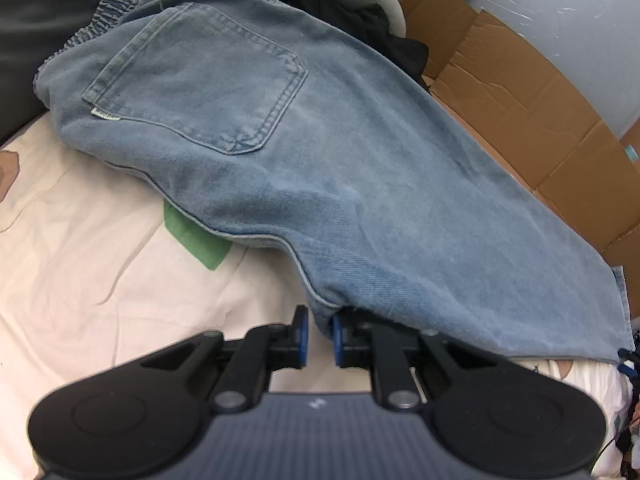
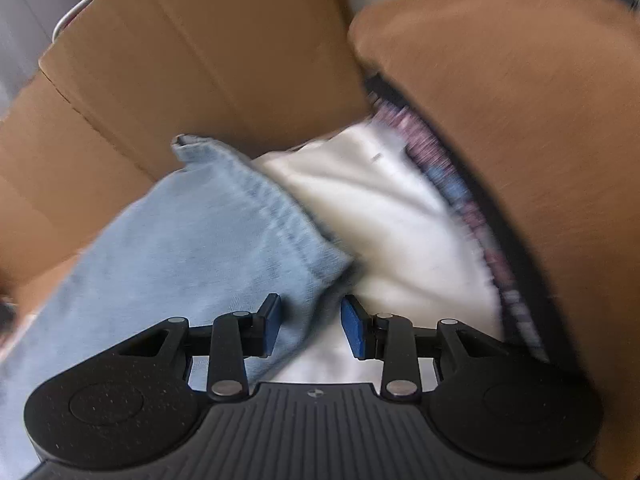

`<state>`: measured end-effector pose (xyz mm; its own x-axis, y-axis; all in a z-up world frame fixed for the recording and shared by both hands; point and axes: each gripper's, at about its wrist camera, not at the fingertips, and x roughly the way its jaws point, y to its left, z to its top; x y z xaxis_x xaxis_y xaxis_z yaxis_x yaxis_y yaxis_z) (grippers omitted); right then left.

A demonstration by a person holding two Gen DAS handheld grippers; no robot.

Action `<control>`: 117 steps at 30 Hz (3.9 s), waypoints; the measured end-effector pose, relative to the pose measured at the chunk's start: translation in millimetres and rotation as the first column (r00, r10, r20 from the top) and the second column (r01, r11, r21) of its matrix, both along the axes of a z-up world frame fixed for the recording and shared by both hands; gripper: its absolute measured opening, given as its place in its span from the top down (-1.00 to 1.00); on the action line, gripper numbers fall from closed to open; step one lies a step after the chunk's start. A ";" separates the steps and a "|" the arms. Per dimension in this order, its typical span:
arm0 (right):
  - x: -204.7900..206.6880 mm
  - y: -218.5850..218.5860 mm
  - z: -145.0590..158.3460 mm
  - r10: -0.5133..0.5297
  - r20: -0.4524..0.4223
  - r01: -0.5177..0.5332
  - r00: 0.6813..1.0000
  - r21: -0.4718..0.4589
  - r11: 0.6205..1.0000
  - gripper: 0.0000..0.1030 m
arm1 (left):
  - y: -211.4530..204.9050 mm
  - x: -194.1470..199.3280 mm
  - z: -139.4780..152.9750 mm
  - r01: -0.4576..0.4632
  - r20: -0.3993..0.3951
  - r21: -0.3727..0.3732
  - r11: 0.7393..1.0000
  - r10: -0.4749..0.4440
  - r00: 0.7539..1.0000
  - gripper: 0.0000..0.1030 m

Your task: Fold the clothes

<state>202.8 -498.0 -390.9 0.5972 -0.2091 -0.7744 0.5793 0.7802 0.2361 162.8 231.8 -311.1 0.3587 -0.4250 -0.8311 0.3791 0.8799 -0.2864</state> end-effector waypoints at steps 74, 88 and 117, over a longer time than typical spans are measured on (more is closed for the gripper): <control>-90.9 -53.2 70.6 -0.172 0.262 0.022 0.950 0.492 0.870 0.91 | 33.4 -1.3 48.4 -0.044 -0.026 -0.080 0.996 0.042 0.999 0.98; -202.5 -35.2 67.0 -0.191 0.194 0.060 0.962 0.535 0.842 0.91 | 65.9 -6.4 69.3 -0.034 -0.033 -0.004 0.999 0.034 0.999 1.00; -187.4 -48.1 41.4 -0.141 0.142 0.056 0.980 0.480 0.875 0.91 | 58.0 11.6 -43.1 0.019 -0.127 -0.167 0.986 -0.041 0.991 0.63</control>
<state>15.4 -546.1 -349.5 0.7220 0.0910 -0.6859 0.5662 0.4922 0.6612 174.5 289.8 -354.2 0.2374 -0.5691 -0.7872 0.3544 0.8053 -0.4753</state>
